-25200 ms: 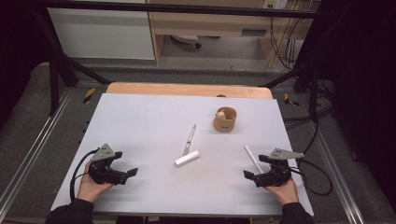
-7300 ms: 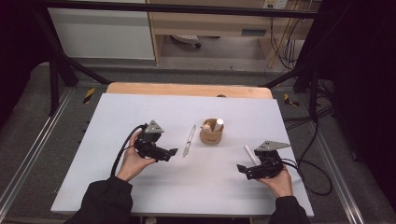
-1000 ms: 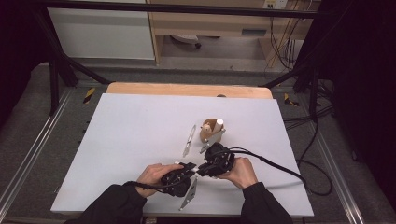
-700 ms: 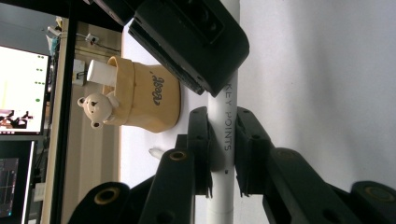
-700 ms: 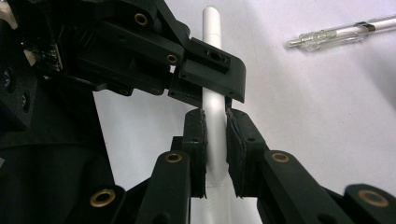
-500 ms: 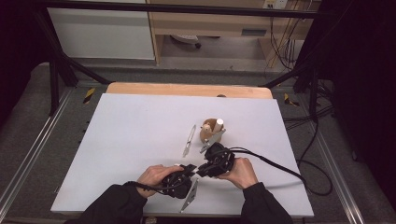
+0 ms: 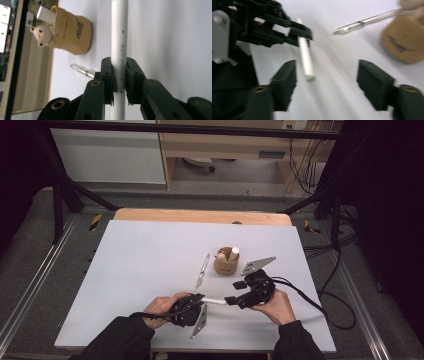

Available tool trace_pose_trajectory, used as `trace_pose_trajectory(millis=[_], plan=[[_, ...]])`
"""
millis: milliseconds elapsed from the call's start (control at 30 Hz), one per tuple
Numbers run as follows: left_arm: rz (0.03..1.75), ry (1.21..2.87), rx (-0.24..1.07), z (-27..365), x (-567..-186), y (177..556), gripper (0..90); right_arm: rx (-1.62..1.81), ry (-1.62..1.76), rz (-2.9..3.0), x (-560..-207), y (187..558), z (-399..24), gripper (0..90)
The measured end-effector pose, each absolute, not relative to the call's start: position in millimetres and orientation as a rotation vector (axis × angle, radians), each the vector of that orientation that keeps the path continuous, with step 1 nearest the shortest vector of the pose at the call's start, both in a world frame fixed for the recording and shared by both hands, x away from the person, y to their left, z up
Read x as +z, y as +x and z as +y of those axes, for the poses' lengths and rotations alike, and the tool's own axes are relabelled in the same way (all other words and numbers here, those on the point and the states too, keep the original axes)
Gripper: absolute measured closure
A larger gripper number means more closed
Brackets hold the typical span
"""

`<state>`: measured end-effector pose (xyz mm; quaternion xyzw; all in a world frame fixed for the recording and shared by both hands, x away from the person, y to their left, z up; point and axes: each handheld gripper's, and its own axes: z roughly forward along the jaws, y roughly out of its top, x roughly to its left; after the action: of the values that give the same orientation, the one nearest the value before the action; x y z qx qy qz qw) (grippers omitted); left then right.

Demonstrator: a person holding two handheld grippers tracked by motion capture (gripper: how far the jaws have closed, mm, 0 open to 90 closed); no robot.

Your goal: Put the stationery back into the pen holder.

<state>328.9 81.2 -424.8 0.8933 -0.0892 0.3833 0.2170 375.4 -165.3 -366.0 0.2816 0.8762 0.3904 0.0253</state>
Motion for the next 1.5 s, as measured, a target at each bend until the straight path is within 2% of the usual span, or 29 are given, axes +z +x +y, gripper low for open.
trace_pose_trajectory(millis=[133,367,933,1267,1500], plan=[[-0.177,2.485,1.02,84,-422,334,78.0,1.187,0.935,2.636,-374,377,-181,12.2],[-0.06,2.478,0.955,87,-416,343,77.9,1.129,1.034,2.542,-394,378,-200,4.2],[0.482,2.293,0.653,96,-391,374,78.0,1.134,1.177,2.394,-423,371,-238,0.8],[0.656,2.146,0.51,89,-369,394,78.0,1.138,1.203,2.38,-427,369,-246,0.8],[0.726,2.051,0.459,82,-352,412,78.0,1.14,1.196,2.374,-427,369,-247,0.8]])
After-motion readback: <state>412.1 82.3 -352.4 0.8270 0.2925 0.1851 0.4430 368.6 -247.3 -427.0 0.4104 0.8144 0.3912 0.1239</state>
